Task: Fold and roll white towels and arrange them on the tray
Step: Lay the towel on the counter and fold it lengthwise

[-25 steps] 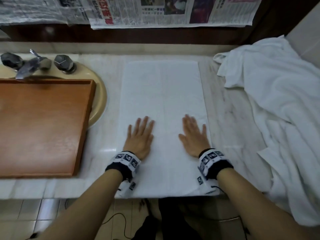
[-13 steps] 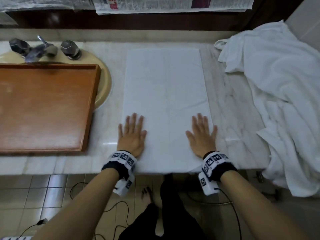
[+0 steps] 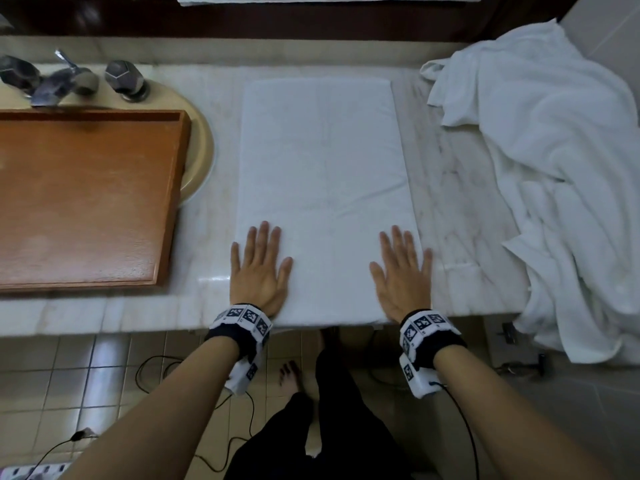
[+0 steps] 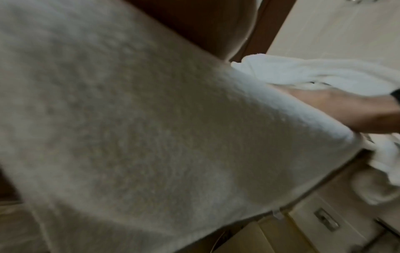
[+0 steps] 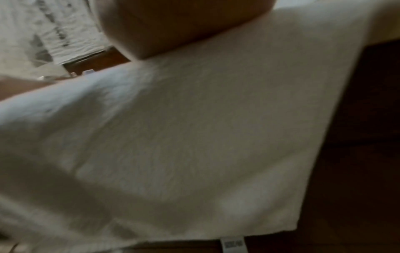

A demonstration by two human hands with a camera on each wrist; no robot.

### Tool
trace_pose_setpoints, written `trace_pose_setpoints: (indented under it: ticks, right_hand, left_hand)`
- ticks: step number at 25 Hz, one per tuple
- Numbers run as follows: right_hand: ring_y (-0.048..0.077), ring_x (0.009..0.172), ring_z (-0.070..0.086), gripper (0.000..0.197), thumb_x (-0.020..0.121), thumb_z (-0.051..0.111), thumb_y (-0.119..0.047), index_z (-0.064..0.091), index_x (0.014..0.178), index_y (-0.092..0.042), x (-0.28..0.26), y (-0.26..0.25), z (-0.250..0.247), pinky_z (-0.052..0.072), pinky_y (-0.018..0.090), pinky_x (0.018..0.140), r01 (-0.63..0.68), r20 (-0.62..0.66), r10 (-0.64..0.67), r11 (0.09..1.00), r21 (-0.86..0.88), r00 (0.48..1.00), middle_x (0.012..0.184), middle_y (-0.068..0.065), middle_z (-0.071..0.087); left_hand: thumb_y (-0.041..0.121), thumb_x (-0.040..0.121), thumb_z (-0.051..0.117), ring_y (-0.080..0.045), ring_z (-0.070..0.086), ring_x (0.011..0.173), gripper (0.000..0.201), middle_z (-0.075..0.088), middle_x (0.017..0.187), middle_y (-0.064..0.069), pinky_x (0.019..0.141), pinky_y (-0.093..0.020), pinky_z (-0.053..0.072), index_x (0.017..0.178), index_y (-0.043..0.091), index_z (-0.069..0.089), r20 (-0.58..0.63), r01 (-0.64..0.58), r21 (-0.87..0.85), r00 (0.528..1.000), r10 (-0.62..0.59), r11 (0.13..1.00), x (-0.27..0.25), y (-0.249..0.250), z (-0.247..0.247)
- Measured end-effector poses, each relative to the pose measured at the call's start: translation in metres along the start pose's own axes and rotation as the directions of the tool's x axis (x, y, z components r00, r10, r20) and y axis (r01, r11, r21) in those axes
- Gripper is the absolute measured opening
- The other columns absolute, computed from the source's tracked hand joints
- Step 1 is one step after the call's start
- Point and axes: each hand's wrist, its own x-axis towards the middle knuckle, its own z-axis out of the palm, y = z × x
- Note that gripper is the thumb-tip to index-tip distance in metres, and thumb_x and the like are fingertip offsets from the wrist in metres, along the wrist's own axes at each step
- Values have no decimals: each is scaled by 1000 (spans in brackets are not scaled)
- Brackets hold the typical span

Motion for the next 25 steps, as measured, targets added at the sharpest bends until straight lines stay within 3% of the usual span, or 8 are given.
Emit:
trace_pose_setpoints:
  ticks: [2, 3, 5, 7, 11, 21, 25]
  right_hand:
    - [21, 147, -21, 65, 101, 15, -49, -8, 154, -19, 12, -7, -9, -13, 65, 112, -177, 49, 174, 982, 64, 984, 160, -1, -20]
    - [21, 146, -23, 66, 101, 16, -48, -10, 154, -18, 19, -20, -15, -17, 65, 109, -169, 69, 163, 983, 79, 984, 160, -1, -21]
    - [20, 146, -22, 63, 102, 19, -43, -8, 154, -20, 34, -54, -21, -16, 64, 110, 64, 93, -72, 995, 82, 993, 160, -2, -20]
    - [20, 146, -21, 60, 103, 19, -39, -5, 155, -22, 48, -81, -23, -10, 63, 113, 243, 139, -255, 965, 101, 957, 160, -2, -21]
    - [21, 147, -21, 58, 104, 20, -37, -4, 155, -25, 94, -89, -31, -8, 62, 114, 193, 152, -210, 974, 119, 966, 160, 1, -22]
    - [21, 147, -19, 60, 104, 22, -40, -5, 155, -25, 244, -74, -78, -8, 58, 116, 192, 168, -205, 977, 92, 964, 160, 1, -21]
    - [21, 148, -13, 59, 104, 25, -39, 1, 155, -24, 311, -61, -103, -6, 56, 117, 155, 169, -170, 983, 99, 971, 161, 1, -16]
  left_hand:
    - [48, 101, 13, -15, -19, 147, 63, -18, 161, 3, 118, -48, -14, 155, 23, -7, 14, 127, -65, 992, -127, 990, 10, 5, -6]
    - [47, 102, 14, -16, -20, 147, 63, -18, 161, 1, 117, -49, -16, 155, 20, -7, 40, 147, -98, 989, -144, 984, 18, 14, -10]
    - [44, 103, 13, -17, -20, 147, 60, -19, 161, 1, 116, -49, -17, 155, 21, -7, 97, 74, -136, 993, -61, 988, 37, 37, -14]
    - [42, 104, 12, -17, -21, 147, 58, -19, 161, 3, 115, -48, -17, 155, 22, -6, 149, 13, -157, 989, 10, 988, 56, 56, -18]
    - [39, 104, 11, -18, -21, 147, 56, -19, 161, 4, 114, -48, -17, 155, 22, -6, 195, 58, -171, 981, -24, 984, 98, 62, -31]
    - [43, 103, 20, -21, -16, 148, 57, -15, 162, 1, 117, -52, -10, 155, 28, 3, 116, 88, -147, 991, -71, 985, 226, 49, -63]
    - [40, 100, 34, -23, -4, 149, 56, -3, 163, 0, 118, -52, 3, 153, 32, 16, 44, 132, -123, 991, -127, 984, 266, 38, -73]
